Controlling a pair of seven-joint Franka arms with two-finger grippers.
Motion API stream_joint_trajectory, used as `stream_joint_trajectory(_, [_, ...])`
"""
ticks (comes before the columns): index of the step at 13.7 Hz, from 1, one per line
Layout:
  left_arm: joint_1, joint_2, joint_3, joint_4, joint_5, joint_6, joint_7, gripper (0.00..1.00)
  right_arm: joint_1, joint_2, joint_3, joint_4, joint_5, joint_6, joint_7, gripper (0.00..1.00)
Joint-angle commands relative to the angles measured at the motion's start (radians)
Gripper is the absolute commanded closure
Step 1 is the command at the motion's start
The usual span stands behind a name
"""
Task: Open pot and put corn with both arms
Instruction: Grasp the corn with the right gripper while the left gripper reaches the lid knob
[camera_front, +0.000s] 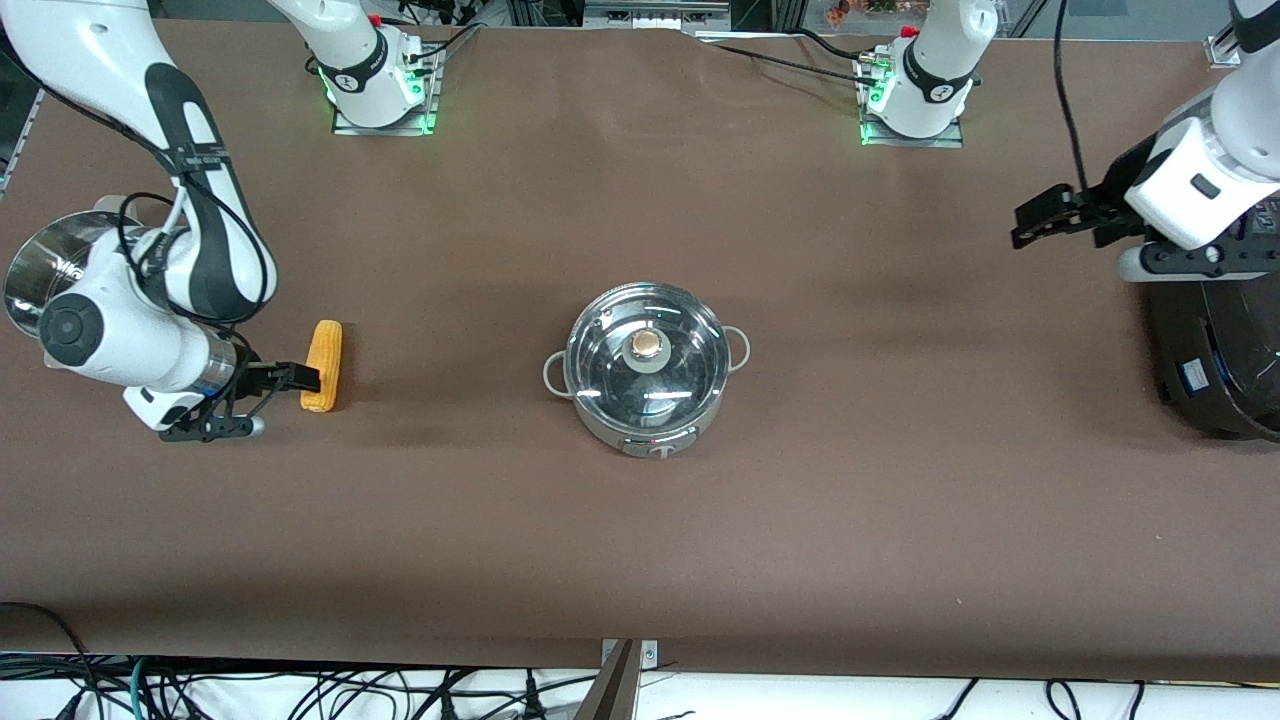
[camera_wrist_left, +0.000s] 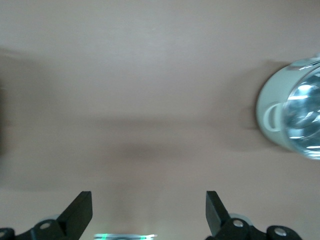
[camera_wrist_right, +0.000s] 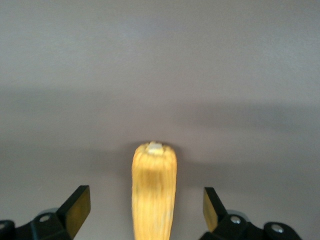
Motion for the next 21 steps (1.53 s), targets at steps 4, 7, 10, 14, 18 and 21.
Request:
stream_joint_trajectory(4, [-0.140, 0.110, -0.100, 0.012, -0.025, 0.149, -0.345, 0.00, -0.001, 0.030, 0.016, -0.092, 0.012, 0.154, -0.008, 0.00])
stream_joint_trajectory(7, [-0.245, 0.219, -0.100, 0.108, -0.024, 0.154, -0.479, 0.00, 0.000, 0.027, 0.023, -0.123, 0.006, 0.159, -0.024, 0.00])
stream_joint_trajectory(10, [-0.352, 0.345, -0.094, 0.240, -0.016, 0.154, -0.636, 0.00, 0.000, 0.014, 0.025, -0.180, 0.006, 0.206, -0.027, 0.00])
stream_joint_trajectory(14, [-0.464, 0.457, -0.072, 0.307, 0.007, 0.241, -0.750, 0.00, 0.000, 0.006, 0.025, -0.198, 0.006, 0.207, -0.053, 0.00])
stream_joint_trajectory(18, [-0.558, 0.555, -0.002, 0.337, 0.030, 0.345, -0.816, 0.00, 0.000, -0.016, 0.022, -0.211, 0.006, 0.199, -0.059, 0.27])
stream_joint_trajectory(21, [-0.624, 0.616, 0.043, 0.391, 0.053, 0.347, -0.875, 0.00, 0.000, -0.023, 0.022, -0.204, 0.006, 0.182, -0.088, 0.88])
